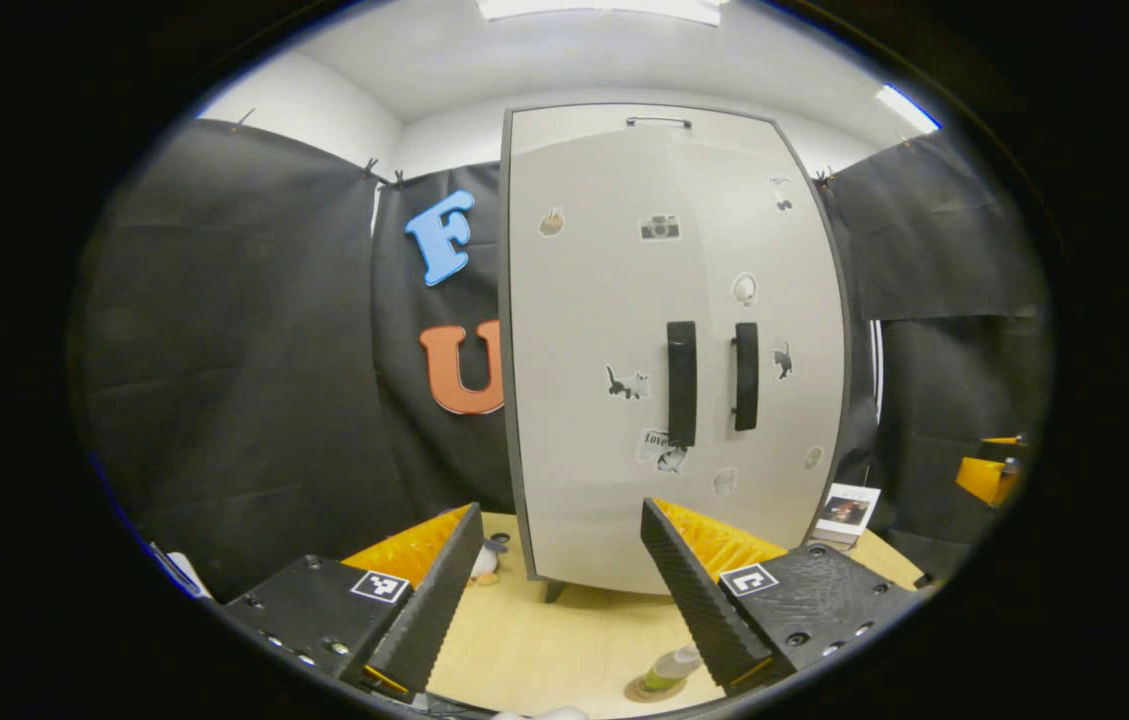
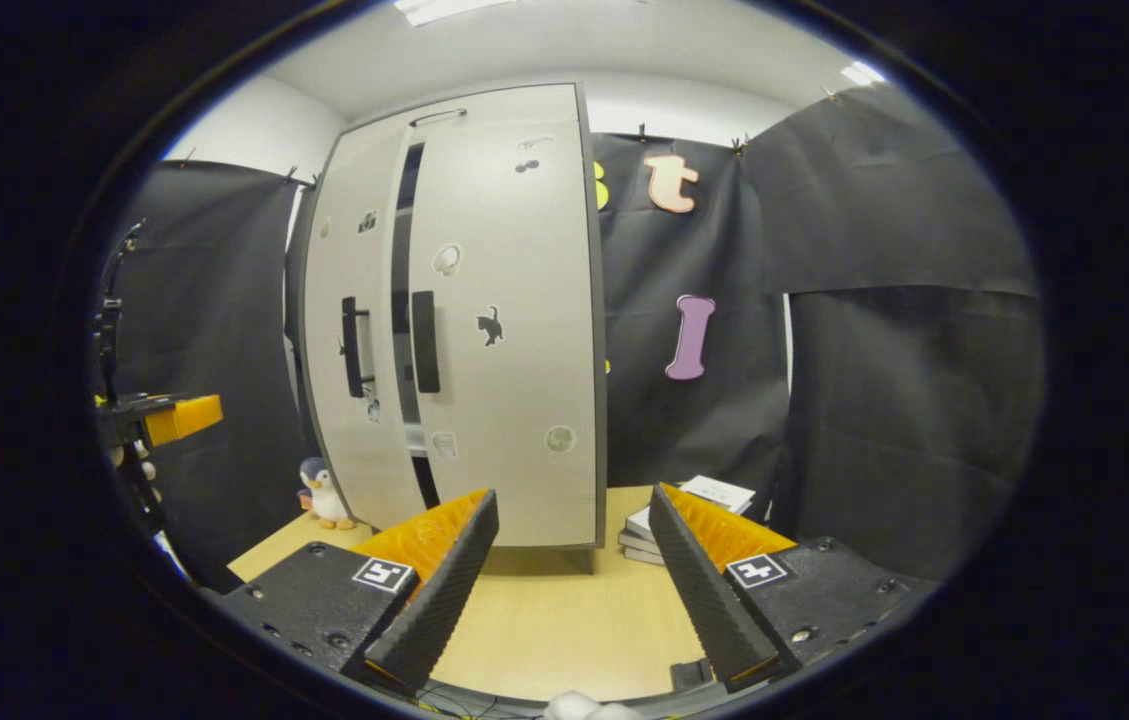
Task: Grasp the bottle in the cabinet with the left hand and place it on the coaster, then close the right door with the right hand and the left door with the left hand.
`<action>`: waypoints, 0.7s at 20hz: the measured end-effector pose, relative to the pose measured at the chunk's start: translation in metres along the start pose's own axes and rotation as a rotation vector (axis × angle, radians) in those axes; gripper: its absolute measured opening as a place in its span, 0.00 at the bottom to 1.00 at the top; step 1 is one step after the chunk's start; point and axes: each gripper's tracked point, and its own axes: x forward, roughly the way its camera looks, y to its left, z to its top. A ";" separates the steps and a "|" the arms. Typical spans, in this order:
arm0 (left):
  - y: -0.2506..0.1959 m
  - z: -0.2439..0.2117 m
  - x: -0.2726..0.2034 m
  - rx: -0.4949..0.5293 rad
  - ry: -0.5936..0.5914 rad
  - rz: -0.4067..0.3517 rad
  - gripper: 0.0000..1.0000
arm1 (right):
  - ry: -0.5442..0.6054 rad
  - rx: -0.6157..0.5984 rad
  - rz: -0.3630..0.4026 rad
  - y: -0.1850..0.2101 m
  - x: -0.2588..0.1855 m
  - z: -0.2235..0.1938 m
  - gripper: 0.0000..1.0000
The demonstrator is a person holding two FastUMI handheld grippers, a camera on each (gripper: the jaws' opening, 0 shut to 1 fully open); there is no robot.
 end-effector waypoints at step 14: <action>-0.011 0.001 -0.014 -0.005 -0.002 -0.013 0.97 | -0.009 -0.018 -0.010 0.007 -0.001 0.007 0.96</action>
